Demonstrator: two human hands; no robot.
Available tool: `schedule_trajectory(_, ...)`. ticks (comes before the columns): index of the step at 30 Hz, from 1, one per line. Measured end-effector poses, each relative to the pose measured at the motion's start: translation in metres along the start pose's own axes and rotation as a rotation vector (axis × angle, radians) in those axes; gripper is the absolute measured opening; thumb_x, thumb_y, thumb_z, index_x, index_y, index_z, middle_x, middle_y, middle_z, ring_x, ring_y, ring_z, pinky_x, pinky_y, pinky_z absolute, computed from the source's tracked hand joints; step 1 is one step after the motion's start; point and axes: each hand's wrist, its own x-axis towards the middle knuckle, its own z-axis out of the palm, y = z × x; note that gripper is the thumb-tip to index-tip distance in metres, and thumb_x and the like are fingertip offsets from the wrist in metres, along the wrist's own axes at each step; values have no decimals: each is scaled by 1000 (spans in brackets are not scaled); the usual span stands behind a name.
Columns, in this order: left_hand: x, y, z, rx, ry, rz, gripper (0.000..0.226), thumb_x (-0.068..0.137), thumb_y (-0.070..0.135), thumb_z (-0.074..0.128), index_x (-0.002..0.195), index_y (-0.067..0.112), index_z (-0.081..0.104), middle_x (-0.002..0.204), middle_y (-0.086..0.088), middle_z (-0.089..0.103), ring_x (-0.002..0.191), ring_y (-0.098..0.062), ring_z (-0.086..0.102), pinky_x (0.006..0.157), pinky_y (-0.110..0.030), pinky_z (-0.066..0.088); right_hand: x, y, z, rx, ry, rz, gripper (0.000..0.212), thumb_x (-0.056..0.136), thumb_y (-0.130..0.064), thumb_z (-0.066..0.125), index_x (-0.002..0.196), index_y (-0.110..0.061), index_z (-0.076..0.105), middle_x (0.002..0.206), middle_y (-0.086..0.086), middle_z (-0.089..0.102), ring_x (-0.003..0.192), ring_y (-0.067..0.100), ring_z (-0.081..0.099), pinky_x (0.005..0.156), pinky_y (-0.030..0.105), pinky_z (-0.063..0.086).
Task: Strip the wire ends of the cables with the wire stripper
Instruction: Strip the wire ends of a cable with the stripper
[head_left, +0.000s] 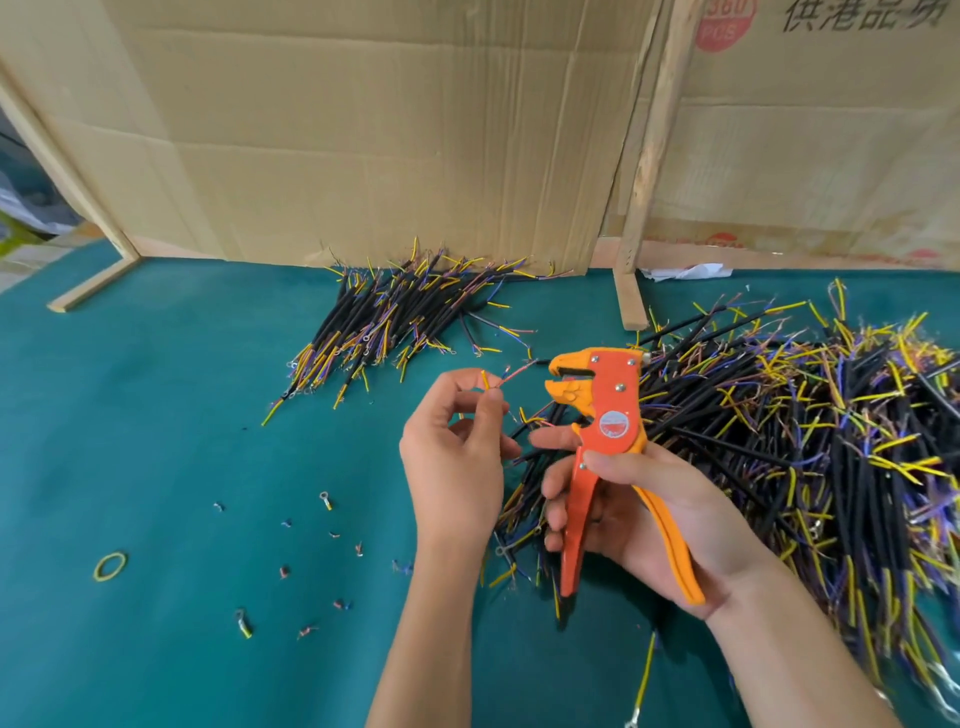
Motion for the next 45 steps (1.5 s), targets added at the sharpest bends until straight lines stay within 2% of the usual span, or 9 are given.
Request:
schedule_trajectory(6, -1, -1, 1, 140, -5, 53, 23, 95, 9, 61, 82, 28, 63, 71, 11, 63, 48, -18, 60, 56, -32, 51, -1, 0, 3, -48, -46, 72, 52, 77, -15, 77, 124, 4, 64, 85, 22, 61, 71, 35, 62, 68, 49, 56)
schedule_trajectory(9, -3, 0, 3, 225, -7, 97, 20, 95, 10, 62, 84, 27, 64, 74, 10, 64, 56, -27, 60, 60, -39, 52, 0, 1, 3, -30, -59, 80, 44, 81, -12, 74, 121, 5, 65, 81, 18, 58, 68, 33, 60, 65, 47, 54)
schedule_trajectory(12, -3, -2, 2, 294, -7, 151, 14, 94, 10, 63, 91, 23, 67, 79, 8, 66, 56, -23, 56, 63, -40, 51, 1, 2, 6, 2, -68, 83, 33, 85, -20, 77, 109, 1, 69, 72, 14, 52, 57, 28, 53, 56, 40, 49)
schedule_trajectory(16, -3, -3, 4, 344, 14, 199, 14, 93, 11, 65, 91, 24, 68, 80, 9, 66, 52, -7, 43, 61, -34, 46, 2, 3, 11, 23, 32, 75, 28, 85, -33, 74, 92, -6, 70, 61, 9, 43, 44, 22, 42, 45, 31, 41)
schedule_trajectory(22, -5, -3, 5, 367, -17, 178, 9, 93, 13, 66, 92, 21, 70, 82, 9, 69, 61, -15, 56, 68, -40, 52, 8, 9, 19, 38, 167, -28, 31, 86, -33, 74, 85, -9, 55, 53, 3, 34, 32, 11, 31, 34, 19, 31)
schedule_trajectory(26, -4, -1, 4, 315, -3, 107, 14, 94, 9, 63, 89, 22, 66, 78, 10, 68, 64, -17, 65, 68, -34, 53, 6, 9, 11, 145, 60, -43, 26, 86, -25, 79, 96, -4, 69, 69, 14, 52, 53, 27, 52, 51, 38, 49)
schedule_trajectory(31, 2, 0, -1, 95, 22, 32, 16, 97, 5, 58, 86, 16, 59, 76, 5, 72, 55, -12, 63, 66, -33, 56, 3, 2, -6, 65, -13, -36, 54, 76, -24, 86, 120, 0, 67, 88, 25, 64, 72, 37, 63, 71, 48, 55)
schedule_trajectory(40, 3, -2, -2, 113, -111, 18, 19, 100, 11, 57, 83, 19, 59, 73, 9, 69, 58, -11, 59, 65, -35, 53, 3, 4, -2, 22, -53, 59, 61, 75, -22, 87, 124, 5, 63, 93, 31, 64, 74, 40, 65, 70, 50, 56)
schedule_trajectory(45, 0, -1, -1, 189, -189, 56, 21, 98, 11, 59, 81, 22, 60, 71, 9, 68, 58, -15, 59, 62, -33, 51, 0, 2, 2, -11, -107, 82, 51, 82, -22, 83, 122, 3, 64, 84, 24, 61, 69, 36, 61, 66, 47, 53)
